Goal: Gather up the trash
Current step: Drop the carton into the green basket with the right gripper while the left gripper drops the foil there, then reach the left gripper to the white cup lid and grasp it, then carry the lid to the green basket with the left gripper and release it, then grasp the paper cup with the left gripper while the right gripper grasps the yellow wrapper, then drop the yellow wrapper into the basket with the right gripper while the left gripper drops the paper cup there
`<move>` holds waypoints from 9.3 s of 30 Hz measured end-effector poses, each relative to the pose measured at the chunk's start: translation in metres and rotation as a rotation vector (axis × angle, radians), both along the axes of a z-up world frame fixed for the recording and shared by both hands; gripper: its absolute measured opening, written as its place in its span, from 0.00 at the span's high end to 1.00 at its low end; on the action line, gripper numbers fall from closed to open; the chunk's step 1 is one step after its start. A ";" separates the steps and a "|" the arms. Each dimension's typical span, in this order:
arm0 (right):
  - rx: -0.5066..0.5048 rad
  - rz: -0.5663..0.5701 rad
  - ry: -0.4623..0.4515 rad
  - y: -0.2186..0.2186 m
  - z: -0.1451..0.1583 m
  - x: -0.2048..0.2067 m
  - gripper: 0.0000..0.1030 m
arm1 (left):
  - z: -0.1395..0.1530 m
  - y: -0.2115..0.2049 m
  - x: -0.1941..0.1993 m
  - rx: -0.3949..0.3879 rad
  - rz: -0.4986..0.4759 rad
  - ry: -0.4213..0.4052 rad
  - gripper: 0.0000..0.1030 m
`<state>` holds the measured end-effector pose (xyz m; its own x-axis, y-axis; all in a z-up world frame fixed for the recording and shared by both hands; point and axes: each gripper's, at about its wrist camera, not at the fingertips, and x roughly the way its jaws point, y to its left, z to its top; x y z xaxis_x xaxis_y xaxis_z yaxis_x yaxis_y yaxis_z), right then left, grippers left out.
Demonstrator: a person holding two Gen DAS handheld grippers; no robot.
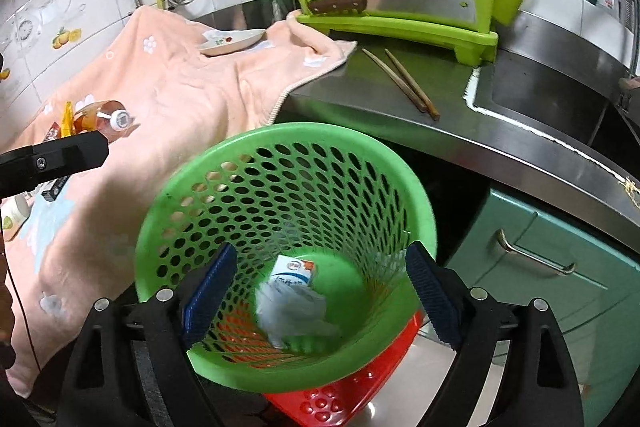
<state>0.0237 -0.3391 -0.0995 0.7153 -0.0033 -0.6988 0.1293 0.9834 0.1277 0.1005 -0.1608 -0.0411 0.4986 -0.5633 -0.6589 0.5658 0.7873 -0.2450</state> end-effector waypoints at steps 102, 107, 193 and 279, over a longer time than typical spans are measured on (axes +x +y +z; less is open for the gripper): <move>0.015 0.431 -0.108 0.180 0.046 0.092 0.59 | -0.008 0.290 0.077 -0.072 0.666 0.109 0.95; -0.008 0.374 -0.104 0.153 0.043 0.074 0.59 | 0.011 0.277 0.051 -0.092 0.629 0.062 0.95; 0.040 0.504 -0.117 0.169 0.056 0.076 0.39 | 0.037 0.262 -0.027 0.119 0.774 -0.066 0.44; 0.138 0.735 -0.129 0.328 0.068 0.171 0.81 | -0.015 0.357 -0.015 -0.134 0.794 0.077 0.89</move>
